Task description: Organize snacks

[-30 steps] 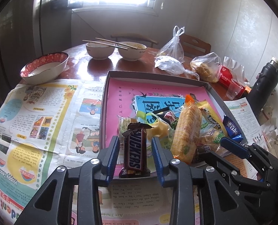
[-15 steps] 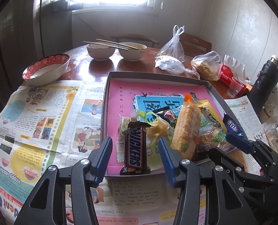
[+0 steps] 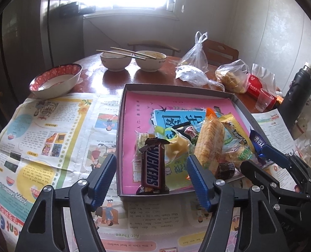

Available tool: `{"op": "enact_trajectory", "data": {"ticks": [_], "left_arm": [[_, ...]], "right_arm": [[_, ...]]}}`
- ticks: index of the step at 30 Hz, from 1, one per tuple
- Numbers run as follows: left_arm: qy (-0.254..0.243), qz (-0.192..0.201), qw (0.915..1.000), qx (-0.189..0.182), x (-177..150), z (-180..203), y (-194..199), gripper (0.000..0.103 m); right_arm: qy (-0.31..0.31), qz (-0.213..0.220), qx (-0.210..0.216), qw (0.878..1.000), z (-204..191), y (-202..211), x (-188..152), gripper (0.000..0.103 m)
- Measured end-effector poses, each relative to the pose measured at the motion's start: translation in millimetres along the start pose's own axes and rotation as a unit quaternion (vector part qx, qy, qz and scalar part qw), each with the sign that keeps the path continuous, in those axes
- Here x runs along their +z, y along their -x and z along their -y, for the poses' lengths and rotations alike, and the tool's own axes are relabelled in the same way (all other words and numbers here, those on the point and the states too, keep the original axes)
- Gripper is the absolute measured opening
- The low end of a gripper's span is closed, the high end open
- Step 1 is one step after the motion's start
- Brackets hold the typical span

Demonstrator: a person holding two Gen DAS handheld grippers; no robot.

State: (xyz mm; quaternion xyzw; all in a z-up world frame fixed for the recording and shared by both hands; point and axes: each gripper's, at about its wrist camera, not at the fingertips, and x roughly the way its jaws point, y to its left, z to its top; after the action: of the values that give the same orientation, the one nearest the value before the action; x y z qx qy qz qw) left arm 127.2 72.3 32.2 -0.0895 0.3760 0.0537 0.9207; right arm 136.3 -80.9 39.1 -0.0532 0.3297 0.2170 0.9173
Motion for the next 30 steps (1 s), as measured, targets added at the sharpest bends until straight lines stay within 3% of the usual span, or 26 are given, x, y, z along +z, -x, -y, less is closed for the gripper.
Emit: {"op": "enact_trajectory", "data": {"ticks": [15, 30], "left_arm": [[-0.014, 0.018, 0.9997, 0.004, -2.0, 6.7, 11.6, 0.075], [-0.013, 0.03, 0.9995, 0.003, -13.8, 10.8, 33.1, 0.075]], "right_arm": [[-0.015, 0.039, -0.02, 0.999, 7.8, 18.5, 5.4, 0.087], [-0.012, 0.079, -0.019, 0.997, 6.9, 54.7, 6.7, 0.095]]}}
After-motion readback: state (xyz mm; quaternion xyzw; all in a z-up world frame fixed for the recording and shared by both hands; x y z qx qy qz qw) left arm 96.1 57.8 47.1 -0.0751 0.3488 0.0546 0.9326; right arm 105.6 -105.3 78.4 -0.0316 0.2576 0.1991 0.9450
